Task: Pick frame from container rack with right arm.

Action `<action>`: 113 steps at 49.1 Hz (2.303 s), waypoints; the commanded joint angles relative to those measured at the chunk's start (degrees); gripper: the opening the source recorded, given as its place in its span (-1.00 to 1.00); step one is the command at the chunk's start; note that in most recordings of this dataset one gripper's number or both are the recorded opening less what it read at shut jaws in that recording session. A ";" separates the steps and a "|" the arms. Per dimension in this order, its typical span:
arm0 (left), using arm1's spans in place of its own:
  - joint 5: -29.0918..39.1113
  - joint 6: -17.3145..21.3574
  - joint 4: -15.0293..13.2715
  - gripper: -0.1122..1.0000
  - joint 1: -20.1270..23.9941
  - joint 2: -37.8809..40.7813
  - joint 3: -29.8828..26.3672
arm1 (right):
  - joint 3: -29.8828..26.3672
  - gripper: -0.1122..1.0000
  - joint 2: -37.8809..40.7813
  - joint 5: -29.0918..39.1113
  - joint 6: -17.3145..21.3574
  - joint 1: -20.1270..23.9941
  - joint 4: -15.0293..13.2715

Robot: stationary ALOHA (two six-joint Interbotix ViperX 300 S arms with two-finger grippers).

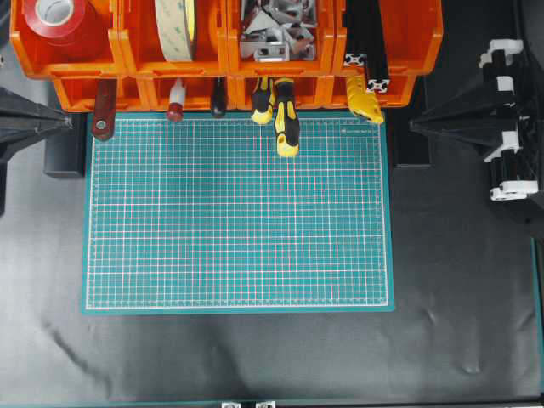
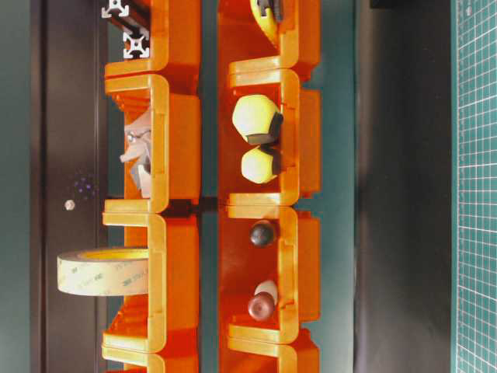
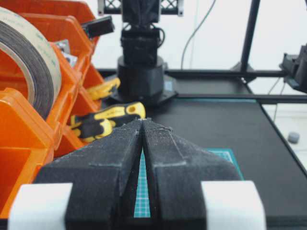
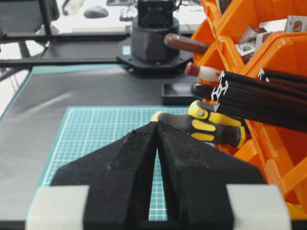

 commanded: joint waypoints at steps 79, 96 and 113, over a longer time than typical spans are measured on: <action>24.08 -6.50 2.11 -0.79 -1.32 -6.42 -10.28 | -47.64 -0.81 41.40 100.37 24.35 37.71 -60.56; 24.08 -6.42 2.11 -0.79 -1.32 -7.21 -10.28 | -45.97 -0.14 42.36 100.90 24.70 37.62 -62.14; 24.08 -6.50 2.20 -0.79 -1.32 -7.21 -9.58 | -44.12 0.71 47.29 100.72 24.70 32.78 -69.08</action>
